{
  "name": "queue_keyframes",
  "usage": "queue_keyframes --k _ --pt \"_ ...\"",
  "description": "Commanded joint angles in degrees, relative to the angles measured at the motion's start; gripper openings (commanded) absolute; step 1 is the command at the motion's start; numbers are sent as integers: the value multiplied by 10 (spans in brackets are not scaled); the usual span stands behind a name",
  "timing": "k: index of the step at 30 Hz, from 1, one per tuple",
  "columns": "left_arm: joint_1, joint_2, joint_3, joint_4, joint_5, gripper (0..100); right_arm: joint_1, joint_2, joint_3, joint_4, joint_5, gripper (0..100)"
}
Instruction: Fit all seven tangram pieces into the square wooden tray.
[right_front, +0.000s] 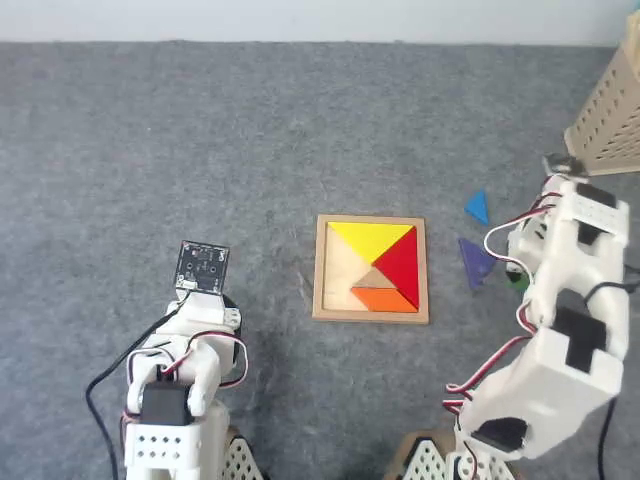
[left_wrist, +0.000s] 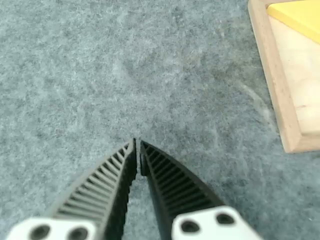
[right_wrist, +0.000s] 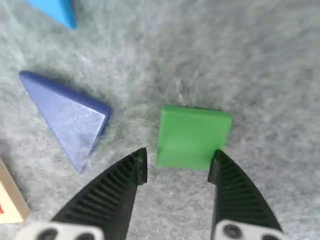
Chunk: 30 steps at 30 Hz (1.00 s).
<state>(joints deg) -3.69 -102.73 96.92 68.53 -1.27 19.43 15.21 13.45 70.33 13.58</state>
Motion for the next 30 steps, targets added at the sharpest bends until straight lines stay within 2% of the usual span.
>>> queue_keyframes --k 1,16,26,30 --pt "-3 -2 -3 3 5 11 -8 10 -31 -8 11 206" --pt "-3 -2 -3 3 5 11 0 51 -33 -23 9 203" --pt "-3 -2 -3 3 5 11 -1 56 -98 20 6 200" --pt "-3 -2 -3 3 5 11 -1 57 -97 22 5 129"
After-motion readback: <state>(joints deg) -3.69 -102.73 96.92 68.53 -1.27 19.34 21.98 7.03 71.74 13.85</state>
